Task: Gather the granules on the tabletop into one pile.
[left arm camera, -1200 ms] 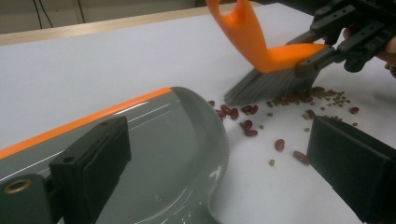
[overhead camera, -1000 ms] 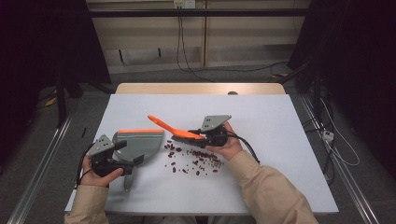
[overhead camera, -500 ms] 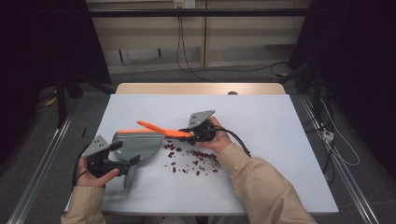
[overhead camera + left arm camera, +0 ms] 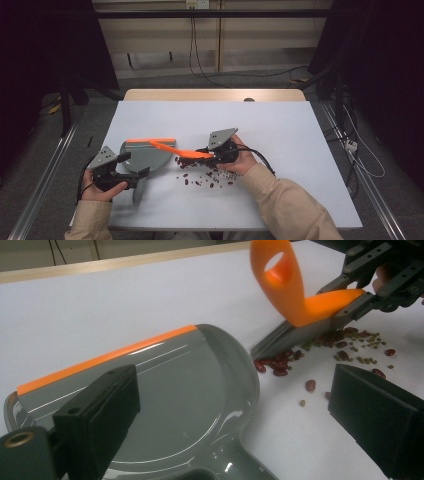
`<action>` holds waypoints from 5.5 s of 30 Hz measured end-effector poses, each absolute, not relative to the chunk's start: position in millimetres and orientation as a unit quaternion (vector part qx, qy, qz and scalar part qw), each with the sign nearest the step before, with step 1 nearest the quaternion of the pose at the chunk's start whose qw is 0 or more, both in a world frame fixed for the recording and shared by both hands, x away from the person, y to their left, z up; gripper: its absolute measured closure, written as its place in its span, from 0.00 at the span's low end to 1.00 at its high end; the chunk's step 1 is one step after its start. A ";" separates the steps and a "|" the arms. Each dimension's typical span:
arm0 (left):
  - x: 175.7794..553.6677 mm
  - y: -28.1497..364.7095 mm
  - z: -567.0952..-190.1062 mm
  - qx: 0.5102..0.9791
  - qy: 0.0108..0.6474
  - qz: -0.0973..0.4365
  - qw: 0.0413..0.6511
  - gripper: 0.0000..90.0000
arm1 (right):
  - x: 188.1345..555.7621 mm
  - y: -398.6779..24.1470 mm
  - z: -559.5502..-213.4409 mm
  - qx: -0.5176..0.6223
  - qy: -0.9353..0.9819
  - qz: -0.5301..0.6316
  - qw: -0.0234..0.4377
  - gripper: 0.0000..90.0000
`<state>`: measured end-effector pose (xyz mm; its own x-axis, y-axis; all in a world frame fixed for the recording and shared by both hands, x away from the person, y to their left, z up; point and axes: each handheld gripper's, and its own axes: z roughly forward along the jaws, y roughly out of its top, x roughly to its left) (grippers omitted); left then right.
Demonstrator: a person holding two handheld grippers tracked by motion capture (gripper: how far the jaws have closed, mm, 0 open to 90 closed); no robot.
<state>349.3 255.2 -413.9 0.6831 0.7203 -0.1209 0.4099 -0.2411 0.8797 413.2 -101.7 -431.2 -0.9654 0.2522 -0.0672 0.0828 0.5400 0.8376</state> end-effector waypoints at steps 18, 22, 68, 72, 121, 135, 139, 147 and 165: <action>350.0 253.1 -412.0 0.774 0.360 0.159 0.496 0.07 | 385.4 -106.6 -418.2 0.348 0.759 0.546 0.076 0.79; 349.7 251.3 -411.3 0.775 0.358 0.160 0.496 0.07 | 368.5 -94.0 -418.7 0.373 0.741 0.553 0.076 0.79; 350.4 249.4 -411.4 0.779 0.354 0.162 0.491 0.07 | 350.9 -104.0 -445.0 0.444 0.737 0.507 0.042 0.79; 350.2 249.3 -411.3 0.779 0.354 0.162 0.491 0.07 | 351.0 -110.6 -444.6 0.447 0.736 0.506 0.046 0.79; 351.7 243.8 -411.6 0.784 0.348 0.162 0.488 0.07 | 370.6 -104.0 -448.8 0.518 0.690 0.502 0.068 0.79; 352.3 242.3 -412.1 0.788 0.344 0.163 0.484 0.07 | 362.6 -134.9 -449.9 0.533 0.677 0.501 0.078 0.78; 352.5 241.8 -412.4 0.788 0.344 0.162 0.483 0.07 | 361.7 -140.7 -450.0 0.538 0.674 0.501 0.077 0.78; 353.7 240.8 -413.1 0.787 0.347 0.159 0.485 0.07 | 364.4 -137.3 -447.7 0.530 0.662 0.528 0.051 0.79; 355.4 242.4 -413.3 0.786 0.347 0.160 0.486 0.07 | 408.3 -147.0 -415.6 0.396 0.725 0.549 0.127 0.79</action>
<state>355.4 242.4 -413.3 0.7080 0.7010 -0.0859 0.3901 -0.2867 0.8750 408.3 -147.0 -415.6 -0.6544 0.7133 0.2510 0.4353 0.0839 0.8964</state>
